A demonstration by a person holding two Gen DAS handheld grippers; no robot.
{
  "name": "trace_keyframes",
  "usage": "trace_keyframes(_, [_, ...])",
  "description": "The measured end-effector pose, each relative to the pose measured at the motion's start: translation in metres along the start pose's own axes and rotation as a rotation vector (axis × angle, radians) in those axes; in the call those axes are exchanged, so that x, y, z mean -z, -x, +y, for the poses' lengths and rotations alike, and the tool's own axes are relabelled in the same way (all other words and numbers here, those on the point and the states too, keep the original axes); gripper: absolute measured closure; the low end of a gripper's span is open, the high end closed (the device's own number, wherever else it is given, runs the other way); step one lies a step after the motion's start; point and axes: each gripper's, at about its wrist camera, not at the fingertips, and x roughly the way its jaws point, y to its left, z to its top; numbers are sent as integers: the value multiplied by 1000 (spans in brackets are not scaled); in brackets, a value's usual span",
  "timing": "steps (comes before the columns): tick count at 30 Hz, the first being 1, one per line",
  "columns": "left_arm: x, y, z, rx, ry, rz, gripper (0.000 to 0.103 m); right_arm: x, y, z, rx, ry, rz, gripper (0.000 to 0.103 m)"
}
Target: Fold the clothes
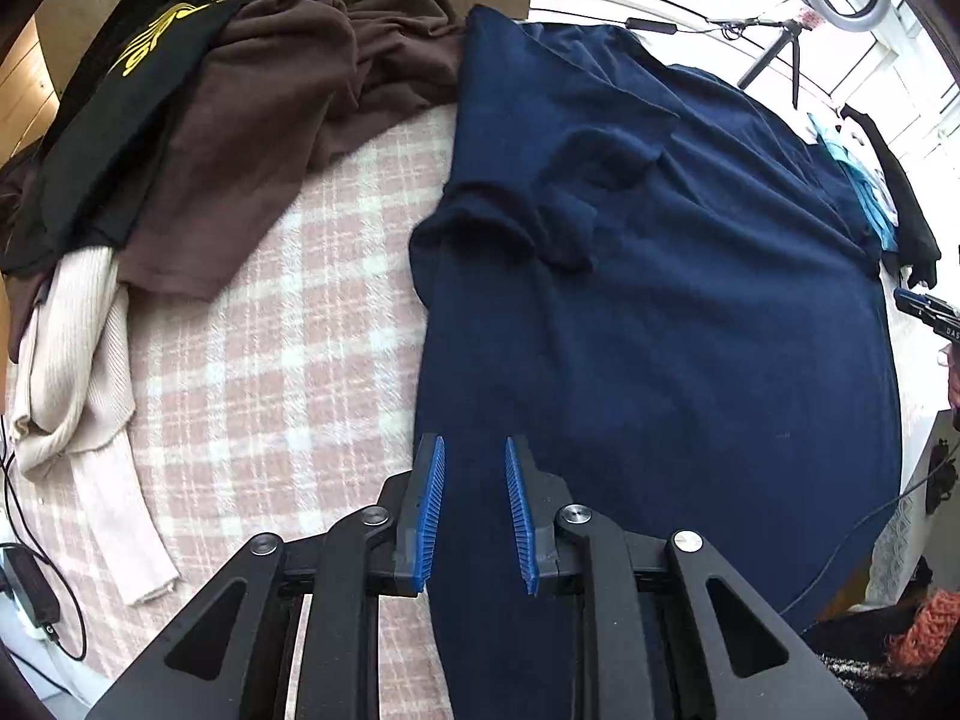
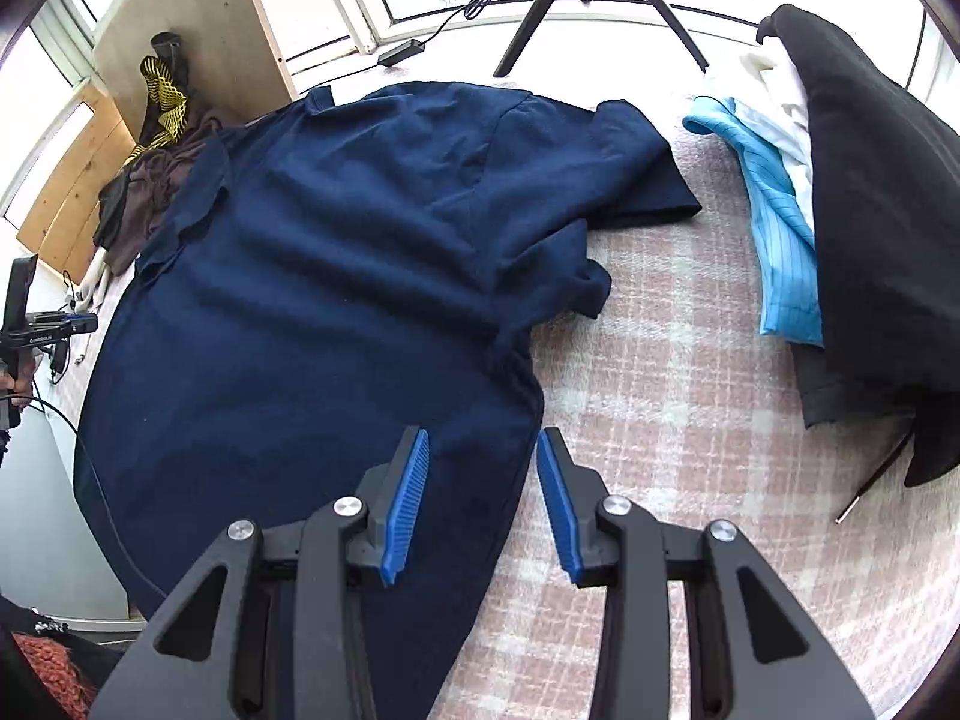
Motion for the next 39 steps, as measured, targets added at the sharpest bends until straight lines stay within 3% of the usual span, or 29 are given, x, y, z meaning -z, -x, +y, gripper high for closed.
trace_keyframes(5, [35, 9, -20, 68, 4, -24, 83, -1, 10, 10, -40, -32, -50, 66])
trace_keyframes(11, [95, 40, -9, 64, 119, -37, 82, -27, 42, 64, -117, 109, -99, 66])
trace_keyframes(13, [123, 49, -5, 63, 176, -58, 80, -43, 42, 93, -166, 180, -119, 66])
trace_keyframes(18, [216, 78, 9, 51, 360, -125, 78, -66, 18, 194, -293, 409, -62, 66])
trace_keyframes(21, [277, 84, 10, 23, 444, -145, 75, -63, 11, 255, -335, 556, -17, 66])
trace_keyframes(24, [320, 72, 7, 20, 462, -144, 73, -56, 6, 298, -375, 612, 29, 66])
trace_keyframes(30, [341, 26, 26, 88, 382, -147, 69, -29, 5, 344, -341, 564, 101, 63])
trace_keyframes(39, [312, -4, 35, 191, 230, -230, 69, 3, 32, 384, -174, 620, 107, 57])
